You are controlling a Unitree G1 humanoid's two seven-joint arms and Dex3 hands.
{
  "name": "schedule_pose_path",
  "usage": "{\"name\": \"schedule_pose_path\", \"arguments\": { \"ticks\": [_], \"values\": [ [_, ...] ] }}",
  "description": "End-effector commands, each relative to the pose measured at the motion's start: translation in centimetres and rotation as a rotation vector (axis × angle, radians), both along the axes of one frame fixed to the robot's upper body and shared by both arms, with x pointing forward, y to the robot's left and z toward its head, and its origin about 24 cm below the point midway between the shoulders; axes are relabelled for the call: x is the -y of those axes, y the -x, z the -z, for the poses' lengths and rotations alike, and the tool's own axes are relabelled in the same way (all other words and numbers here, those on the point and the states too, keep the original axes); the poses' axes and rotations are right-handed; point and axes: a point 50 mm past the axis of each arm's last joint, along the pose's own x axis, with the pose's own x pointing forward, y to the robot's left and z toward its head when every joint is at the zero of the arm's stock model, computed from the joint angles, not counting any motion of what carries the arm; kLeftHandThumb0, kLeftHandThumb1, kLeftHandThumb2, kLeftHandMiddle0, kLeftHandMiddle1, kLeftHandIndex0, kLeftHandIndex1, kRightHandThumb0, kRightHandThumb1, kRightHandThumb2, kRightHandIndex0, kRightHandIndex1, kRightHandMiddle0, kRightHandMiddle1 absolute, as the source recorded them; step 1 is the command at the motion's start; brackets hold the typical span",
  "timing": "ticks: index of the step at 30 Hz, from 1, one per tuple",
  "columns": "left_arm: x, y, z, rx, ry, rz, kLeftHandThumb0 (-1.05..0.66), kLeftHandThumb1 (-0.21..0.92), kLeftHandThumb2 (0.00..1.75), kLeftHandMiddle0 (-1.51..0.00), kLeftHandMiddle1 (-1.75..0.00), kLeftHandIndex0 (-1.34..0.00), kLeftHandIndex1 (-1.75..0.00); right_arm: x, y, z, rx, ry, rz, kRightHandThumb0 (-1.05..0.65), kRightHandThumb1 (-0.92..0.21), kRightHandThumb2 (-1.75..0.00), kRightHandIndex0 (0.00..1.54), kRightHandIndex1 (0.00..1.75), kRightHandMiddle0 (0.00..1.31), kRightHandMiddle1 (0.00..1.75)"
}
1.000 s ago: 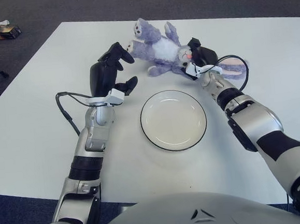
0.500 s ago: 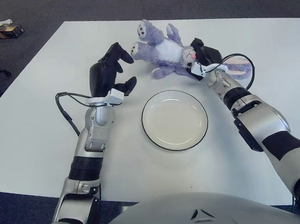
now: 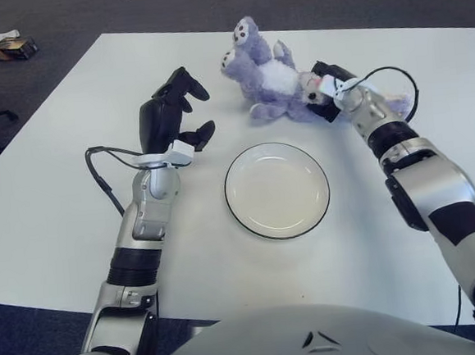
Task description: Put the doll into the plate.
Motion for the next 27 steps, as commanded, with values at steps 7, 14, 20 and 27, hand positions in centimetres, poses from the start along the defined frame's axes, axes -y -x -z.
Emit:
{"name": "schedule_pose_path", "arguments": {
  "ticks": [7, 14, 20, 27],
  "values": [
    [-0.5, -0.1, 0.5, -0.028, -0.003, -0.031, -0.01, 0.23, 1.43, -0.57, -1.75, -0.55, -1.75, 1.3, 0.4, -2.5, -0.054, -0.084, -0.038, 0.00, 0.09, -1.72, 0.96, 1.59, 0.70, 1.75],
    [-0.5, -0.3, 0.7, -0.054, -0.006, -0.049, -0.01, 0.23, 1.43, -0.57, -1.75, -0.55, -1.75, 1.5, 0.5, -4.3, -0.074, -0.071, -0.075, 0.00, 0.11, -1.74, 0.98, 1.58, 0.71, 1.75],
    [-0.6, -0.6, 0.9, -0.074, -0.016, -0.065, -0.01, 0.23, 1.43, -0.57, -1.75, -0.55, -1.75, 1.6, 1.1, -6.0, -0.050, -0.027, -0.149, 0.00, 0.11, -1.73, 0.99, 1.56, 0.71, 1.75],
    [-0.7, -0.8, 1.3, -0.104, -0.018, -0.089, -0.01, 0.22, 1.43, -0.57, -1.75, -0.56, -1.75, 1.5, 1.5, -6.7, -0.038, 0.009, -0.187, 0.00, 0.10, -1.74, 0.96, 1.62, 0.70, 1.75]
  ]
}}
